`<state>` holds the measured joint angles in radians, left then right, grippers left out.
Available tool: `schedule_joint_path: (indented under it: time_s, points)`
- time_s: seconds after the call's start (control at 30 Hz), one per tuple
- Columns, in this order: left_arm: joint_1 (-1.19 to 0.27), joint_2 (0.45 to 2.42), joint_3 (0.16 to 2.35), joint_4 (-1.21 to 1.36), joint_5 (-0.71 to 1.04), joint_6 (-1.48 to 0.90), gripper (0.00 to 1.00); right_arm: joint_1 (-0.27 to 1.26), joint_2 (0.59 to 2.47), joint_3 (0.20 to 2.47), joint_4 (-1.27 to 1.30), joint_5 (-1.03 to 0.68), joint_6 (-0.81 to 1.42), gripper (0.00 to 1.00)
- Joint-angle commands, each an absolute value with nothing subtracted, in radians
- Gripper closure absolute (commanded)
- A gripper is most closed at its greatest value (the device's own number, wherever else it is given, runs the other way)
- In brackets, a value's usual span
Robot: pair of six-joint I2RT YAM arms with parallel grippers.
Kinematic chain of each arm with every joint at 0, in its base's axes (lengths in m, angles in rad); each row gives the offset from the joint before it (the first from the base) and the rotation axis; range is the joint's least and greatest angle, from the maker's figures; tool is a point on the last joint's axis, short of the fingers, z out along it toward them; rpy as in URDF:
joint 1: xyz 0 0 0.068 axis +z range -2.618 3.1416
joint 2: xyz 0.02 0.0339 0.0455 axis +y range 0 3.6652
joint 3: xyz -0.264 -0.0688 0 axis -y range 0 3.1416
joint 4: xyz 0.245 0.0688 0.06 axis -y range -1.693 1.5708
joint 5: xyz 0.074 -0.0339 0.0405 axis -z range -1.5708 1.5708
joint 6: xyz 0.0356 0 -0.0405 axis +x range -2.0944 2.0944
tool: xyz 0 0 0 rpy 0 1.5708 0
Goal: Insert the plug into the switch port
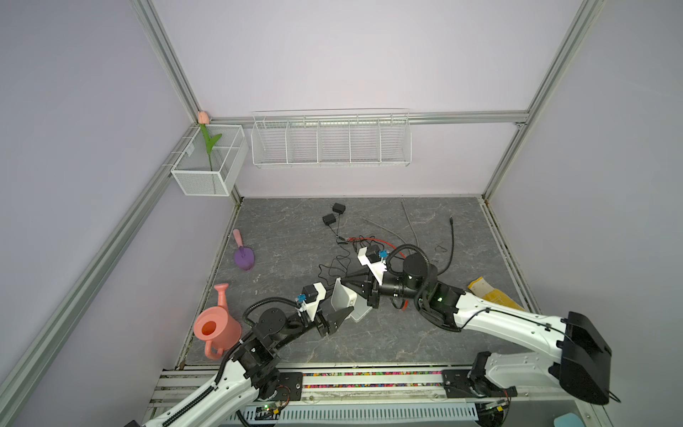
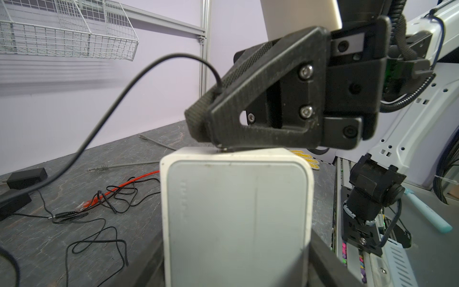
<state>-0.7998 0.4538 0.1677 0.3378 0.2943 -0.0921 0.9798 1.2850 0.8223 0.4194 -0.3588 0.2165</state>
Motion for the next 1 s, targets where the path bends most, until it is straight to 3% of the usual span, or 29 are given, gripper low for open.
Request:
schedule_joint_path:
  time_s: [0.0,0.13,0.33,0.53,0.63,0.97]
  points:
    - [-0.802,0.419,0.245,0.544,0.267,-0.101,1.0,0.99,1.325,0.807,0.247,-0.36,0.192,0.93]
    - [-0.802,0.411,0.245,0.549,0.265,-0.1,1.0,0.99,1.328,0.818,0.197,-0.367,0.188,0.93]
    - [-0.802,0.413,0.222,0.523,0.249,-0.103,1.0,0.989,1.3,0.861,0.138,-0.389,0.169,0.84]
    - [-0.802,0.435,0.148,0.522,0.233,-0.12,1.0,0.986,1.266,1.033,-0.012,-0.453,0.112,0.61]
    - [-0.802,0.447,0.141,0.508,0.231,-0.121,1.0,0.985,1.238,1.057,-0.031,-0.448,0.089,0.55]
    - [-0.802,0.449,0.133,0.488,0.233,-0.129,1.0,0.974,1.187,1.049,-0.064,-0.419,0.073,0.55]
